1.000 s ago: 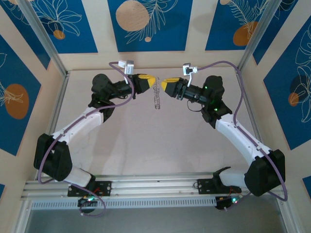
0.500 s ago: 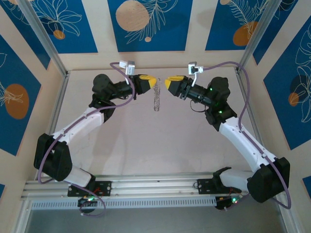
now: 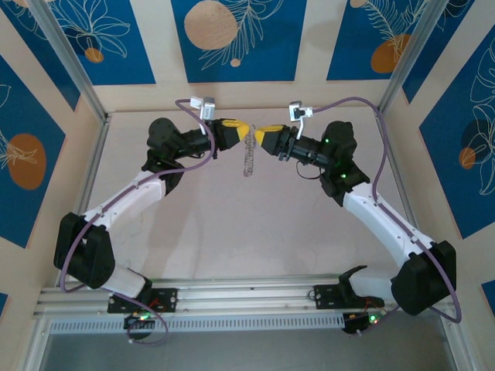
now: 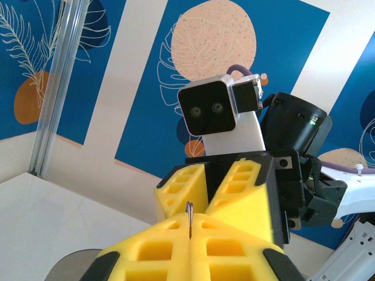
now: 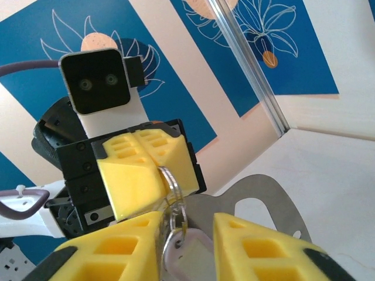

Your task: Put the keys on the keyring

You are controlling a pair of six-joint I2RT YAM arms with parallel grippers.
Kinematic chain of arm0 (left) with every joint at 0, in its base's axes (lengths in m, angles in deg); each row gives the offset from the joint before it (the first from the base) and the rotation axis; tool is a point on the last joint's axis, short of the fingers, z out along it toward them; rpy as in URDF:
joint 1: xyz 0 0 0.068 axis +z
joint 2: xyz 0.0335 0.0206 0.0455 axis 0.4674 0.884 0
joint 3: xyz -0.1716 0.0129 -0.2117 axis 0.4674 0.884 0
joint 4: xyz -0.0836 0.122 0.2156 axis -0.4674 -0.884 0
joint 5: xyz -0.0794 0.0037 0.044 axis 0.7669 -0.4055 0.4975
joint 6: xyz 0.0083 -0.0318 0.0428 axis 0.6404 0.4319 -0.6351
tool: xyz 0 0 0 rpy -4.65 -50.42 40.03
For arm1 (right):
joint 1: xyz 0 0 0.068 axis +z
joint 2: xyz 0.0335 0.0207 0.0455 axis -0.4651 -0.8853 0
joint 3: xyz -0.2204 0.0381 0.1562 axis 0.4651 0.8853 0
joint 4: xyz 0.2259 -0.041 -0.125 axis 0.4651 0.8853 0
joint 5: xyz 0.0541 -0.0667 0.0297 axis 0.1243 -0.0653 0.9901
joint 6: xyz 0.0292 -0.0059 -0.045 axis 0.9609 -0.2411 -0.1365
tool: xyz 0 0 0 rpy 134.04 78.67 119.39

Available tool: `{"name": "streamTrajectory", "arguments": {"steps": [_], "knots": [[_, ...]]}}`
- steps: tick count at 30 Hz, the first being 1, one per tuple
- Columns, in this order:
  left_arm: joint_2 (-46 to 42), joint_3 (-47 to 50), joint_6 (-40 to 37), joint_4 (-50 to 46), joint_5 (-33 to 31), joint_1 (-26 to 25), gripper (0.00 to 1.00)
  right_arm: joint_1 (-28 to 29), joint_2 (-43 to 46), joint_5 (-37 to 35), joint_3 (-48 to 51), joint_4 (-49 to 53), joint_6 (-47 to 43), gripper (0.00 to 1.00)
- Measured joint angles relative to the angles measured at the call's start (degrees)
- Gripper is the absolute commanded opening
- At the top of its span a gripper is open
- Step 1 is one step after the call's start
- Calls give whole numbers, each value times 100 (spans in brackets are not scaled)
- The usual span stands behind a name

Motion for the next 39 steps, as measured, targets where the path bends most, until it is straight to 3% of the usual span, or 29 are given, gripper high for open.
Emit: {"name": "streamTrajectory", "arguments": {"steps": [5,27,32,39], "knots": [[0,0,0,0,-2,0,0,7,-11,22,0,-17,31,0],[33,0,4,28,-22,-4,0,214,-313,197,0,-153,85,0],[33,0,9,48,-24,-11,0,107,-284,197,7,-63,44,22],[103,0,177,284,-31,-31,0,-417,227,195,238,87,52,26]]}}
